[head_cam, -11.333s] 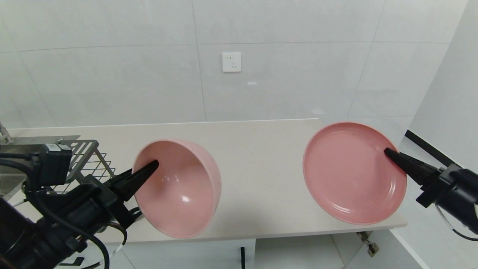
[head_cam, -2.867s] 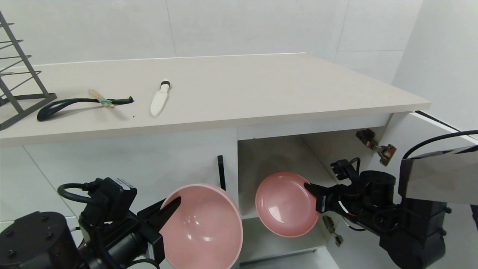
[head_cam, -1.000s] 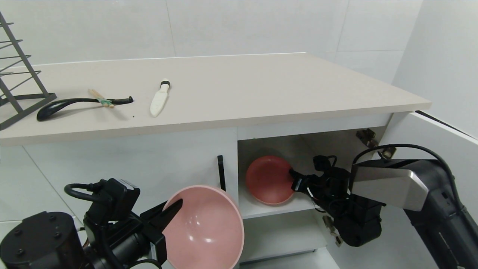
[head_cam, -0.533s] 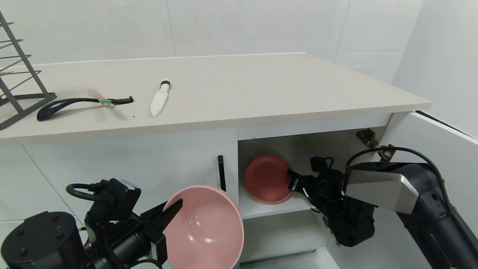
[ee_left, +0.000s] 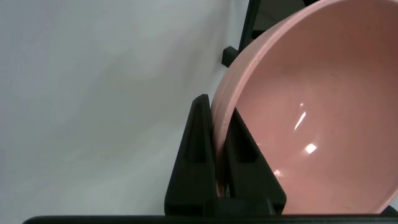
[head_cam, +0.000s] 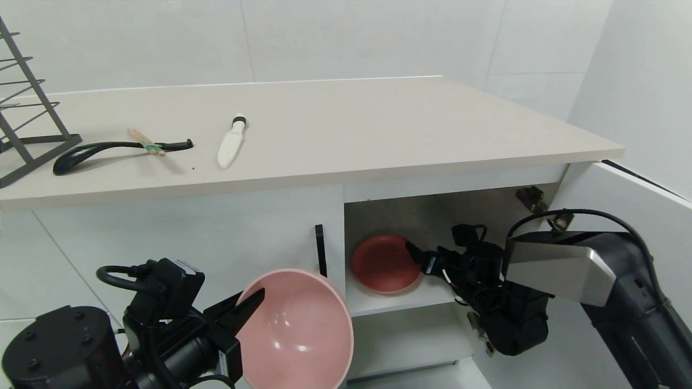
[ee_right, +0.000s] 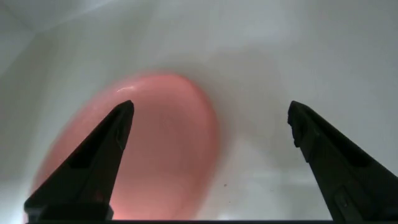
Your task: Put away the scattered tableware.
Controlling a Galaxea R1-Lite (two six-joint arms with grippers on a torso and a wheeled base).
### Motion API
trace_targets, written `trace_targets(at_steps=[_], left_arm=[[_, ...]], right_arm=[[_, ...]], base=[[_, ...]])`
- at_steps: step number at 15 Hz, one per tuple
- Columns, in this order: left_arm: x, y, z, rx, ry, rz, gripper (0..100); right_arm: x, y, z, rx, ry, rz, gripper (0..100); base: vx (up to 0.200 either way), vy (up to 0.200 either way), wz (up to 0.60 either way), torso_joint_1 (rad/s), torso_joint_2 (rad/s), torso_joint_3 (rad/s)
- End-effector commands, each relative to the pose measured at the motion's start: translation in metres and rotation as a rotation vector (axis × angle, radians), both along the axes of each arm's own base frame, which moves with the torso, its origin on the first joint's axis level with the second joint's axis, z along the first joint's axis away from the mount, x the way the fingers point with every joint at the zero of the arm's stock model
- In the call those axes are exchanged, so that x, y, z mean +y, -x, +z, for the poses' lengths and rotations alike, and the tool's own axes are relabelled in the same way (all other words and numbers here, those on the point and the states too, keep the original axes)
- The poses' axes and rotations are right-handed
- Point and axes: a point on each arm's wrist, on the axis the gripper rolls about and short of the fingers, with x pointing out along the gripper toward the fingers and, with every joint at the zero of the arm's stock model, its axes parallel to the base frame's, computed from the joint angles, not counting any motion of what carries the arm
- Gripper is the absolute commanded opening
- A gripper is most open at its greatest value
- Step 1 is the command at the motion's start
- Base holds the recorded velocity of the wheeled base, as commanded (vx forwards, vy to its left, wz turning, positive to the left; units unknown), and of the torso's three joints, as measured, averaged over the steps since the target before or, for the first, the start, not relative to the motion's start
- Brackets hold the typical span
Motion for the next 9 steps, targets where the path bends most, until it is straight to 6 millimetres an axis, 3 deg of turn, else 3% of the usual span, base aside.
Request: trace_targets(at_steps=[1, 3, 5, 9], left_arm=[[0.000, 0.000, 0.000, -0.001, 0.002, 0.000, 0], [0.000, 0.000, 0.001, -0.002, 0.003, 0.000, 0], [0.001, 0.001, 0.002, -0.009, 0.007, 0.000, 0], [0.000, 0.007, 0.009, -0.040, 0.032, -0.030, 0]], right_arm=[[0.001, 0.026, 0.054, -0.044, 0.014, 0.009, 100], [0.005, 0.050, 0.078, -0.046, 0.015, 0.040, 100], [0.008, 0.070, 0.089, -0.034, 0.024, 0.061, 100], [0.010, 0.143, 0.125, -0.025, 0.071, 0.166, 100]], base=[[0.000, 0.000, 0.00, 0.000, 0.00, 0.000], [0.000, 0.000, 0.00, 0.000, 0.00, 0.000], [0.000, 0.000, 0.00, 0.000, 0.00, 0.000], [0.000, 0.000, 0.00, 0.000, 0.00, 0.000]])
